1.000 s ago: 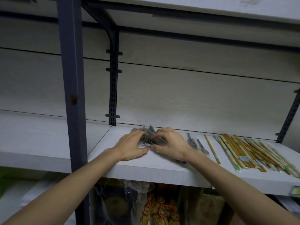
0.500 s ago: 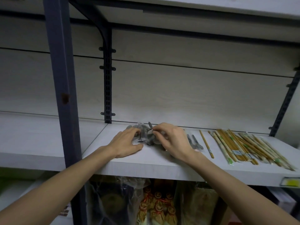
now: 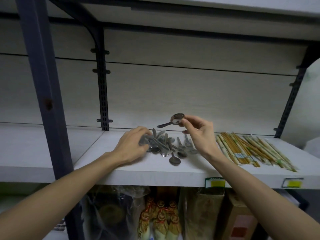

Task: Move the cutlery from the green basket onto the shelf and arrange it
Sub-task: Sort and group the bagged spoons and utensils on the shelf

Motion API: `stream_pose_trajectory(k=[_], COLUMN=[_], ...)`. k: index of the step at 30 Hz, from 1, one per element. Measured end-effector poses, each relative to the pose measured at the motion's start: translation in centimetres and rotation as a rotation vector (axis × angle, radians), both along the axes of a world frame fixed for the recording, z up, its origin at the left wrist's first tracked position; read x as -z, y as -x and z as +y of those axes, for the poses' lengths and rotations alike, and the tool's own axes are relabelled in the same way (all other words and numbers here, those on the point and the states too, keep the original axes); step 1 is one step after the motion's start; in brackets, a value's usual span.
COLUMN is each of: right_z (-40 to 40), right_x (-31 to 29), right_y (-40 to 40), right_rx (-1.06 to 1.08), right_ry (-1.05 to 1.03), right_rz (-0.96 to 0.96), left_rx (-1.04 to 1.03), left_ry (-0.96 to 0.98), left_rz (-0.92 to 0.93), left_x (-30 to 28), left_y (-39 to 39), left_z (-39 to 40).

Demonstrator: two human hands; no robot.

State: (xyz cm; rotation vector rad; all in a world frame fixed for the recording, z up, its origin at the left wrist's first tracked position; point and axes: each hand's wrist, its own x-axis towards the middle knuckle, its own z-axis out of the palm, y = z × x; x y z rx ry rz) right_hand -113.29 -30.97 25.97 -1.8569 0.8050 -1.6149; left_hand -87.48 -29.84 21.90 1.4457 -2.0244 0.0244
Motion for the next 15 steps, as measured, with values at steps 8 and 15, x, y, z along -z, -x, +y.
stream_pose_trajectory(k=[8, 15], right_z=[-1.1, -1.0], right_x=[3.1, 4.4], right_y=[5.9, 7.3], right_rx=[0.315, 0.343], right_ry=[0.444, 0.489], right_rz=[0.385, 0.555], left_rx=[0.091, 0.05], left_ry=[0.006, -0.143], left_rz=[-0.305, -0.445], left_x=[-1.4, -0.4], left_y=[7.1, 8.3], left_z=[-2.3, -3.8])
